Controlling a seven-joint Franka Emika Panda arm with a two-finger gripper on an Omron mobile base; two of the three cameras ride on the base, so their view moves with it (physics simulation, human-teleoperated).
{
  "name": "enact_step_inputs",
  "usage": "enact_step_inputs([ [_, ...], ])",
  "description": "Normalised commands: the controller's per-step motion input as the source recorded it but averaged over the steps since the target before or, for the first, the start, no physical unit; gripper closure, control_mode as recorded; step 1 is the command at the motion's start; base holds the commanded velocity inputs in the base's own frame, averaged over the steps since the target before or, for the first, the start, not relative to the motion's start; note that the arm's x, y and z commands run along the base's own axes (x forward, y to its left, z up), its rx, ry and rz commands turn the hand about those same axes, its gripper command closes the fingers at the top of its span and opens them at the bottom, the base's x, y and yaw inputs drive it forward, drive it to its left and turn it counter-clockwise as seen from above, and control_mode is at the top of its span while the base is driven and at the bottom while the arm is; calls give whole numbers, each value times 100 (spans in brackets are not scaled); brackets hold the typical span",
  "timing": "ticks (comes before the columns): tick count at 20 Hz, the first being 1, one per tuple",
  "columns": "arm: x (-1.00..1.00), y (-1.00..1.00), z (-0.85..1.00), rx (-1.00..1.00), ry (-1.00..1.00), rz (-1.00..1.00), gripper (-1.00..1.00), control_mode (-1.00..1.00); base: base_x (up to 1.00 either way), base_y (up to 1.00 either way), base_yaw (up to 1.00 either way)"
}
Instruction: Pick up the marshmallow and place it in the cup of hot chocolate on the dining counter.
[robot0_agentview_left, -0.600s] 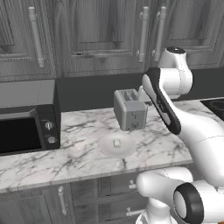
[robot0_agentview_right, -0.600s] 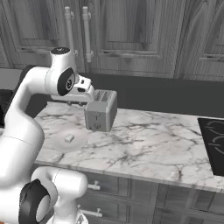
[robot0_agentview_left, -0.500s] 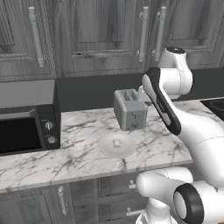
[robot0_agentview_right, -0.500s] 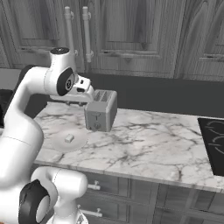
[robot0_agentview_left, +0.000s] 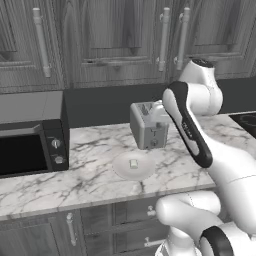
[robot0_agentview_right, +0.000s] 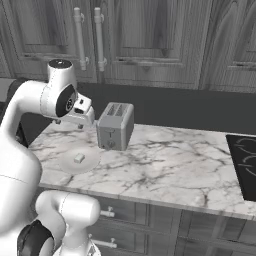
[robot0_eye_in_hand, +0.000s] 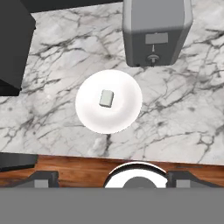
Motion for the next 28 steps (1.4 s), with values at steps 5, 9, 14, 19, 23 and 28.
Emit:
enact_step_inputs([
  [5,-17,38,-31,6,0,0,-100,-100,0,0,0],
  [9,0,47,-40,-3,1,-1,-100,-100,0,0,0],
  [14,-1,37,-49,-8,2,-4,-100,-100,0,0,0],
  [19,0,9,-47,-3,9,-1,-100,-100,0,0,0],
  [23,0,1,-40,-4,10,0,-100,-100,0,0,0],
  [28,0,5,-29,-6,9,-2,-100,-100,0,0,0],
])
